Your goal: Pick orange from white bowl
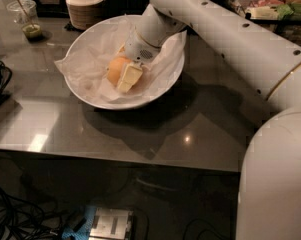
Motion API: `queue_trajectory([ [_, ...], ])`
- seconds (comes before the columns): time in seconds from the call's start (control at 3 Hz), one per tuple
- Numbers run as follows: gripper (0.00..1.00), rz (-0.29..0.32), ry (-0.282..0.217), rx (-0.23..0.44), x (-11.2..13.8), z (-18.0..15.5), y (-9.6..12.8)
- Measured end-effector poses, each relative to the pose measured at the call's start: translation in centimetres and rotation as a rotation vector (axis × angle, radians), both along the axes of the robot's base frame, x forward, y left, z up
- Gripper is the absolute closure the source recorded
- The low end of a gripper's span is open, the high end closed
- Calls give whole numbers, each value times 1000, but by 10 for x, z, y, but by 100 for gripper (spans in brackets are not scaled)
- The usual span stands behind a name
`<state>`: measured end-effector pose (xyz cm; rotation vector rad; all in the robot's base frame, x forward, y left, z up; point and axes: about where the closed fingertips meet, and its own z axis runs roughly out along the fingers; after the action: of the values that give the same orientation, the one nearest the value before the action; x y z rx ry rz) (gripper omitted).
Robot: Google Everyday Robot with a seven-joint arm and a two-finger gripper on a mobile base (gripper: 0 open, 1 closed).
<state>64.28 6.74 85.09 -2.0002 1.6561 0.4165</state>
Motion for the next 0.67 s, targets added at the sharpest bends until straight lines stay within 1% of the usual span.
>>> queue_trajectory([
  [0.33,61,0,6,10,6,-2,4],
  [0.67,84,0,6,10,6,-1,4],
])
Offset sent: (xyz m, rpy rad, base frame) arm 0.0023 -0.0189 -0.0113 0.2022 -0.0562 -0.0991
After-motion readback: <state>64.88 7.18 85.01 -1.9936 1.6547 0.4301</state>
